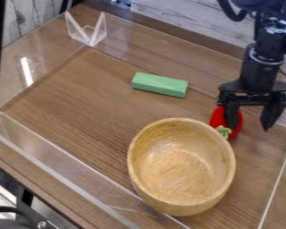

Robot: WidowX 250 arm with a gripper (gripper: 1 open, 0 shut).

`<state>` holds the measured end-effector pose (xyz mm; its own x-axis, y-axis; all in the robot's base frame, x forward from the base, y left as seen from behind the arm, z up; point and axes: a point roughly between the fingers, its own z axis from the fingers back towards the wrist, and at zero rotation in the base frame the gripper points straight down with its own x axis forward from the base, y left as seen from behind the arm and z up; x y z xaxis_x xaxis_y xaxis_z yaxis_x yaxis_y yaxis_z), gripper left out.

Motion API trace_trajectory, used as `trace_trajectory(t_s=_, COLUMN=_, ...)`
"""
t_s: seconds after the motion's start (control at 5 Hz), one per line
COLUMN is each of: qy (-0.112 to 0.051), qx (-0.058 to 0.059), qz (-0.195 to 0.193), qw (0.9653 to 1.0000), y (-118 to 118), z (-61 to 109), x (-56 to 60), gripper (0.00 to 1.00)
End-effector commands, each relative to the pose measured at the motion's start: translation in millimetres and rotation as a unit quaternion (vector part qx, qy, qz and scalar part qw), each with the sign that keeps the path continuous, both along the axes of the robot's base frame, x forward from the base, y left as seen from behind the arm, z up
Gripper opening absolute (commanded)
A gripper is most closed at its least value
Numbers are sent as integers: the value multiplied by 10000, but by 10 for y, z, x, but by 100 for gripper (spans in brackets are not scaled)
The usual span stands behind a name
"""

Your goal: Move the red object to the left side of the table

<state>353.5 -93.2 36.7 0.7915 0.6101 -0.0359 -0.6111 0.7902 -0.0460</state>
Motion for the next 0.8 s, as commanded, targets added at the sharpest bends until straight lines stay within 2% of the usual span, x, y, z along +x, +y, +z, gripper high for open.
trace_trajectory(t_s=0.0, qy=-257, qx=11, qz=65, qw=9996, y=9, z=-37, x=109, gripper=100)
trace_trajectory(t_s=0.2, qy=-259, qx=35, qz=130, qw=9996, y=-69, z=-140, x=99, gripper=100)
trace_trajectory(t_s=0.6, qy=-265, qx=111, qz=-48, qw=9996, y=-156, z=-181, x=81, gripper=100)
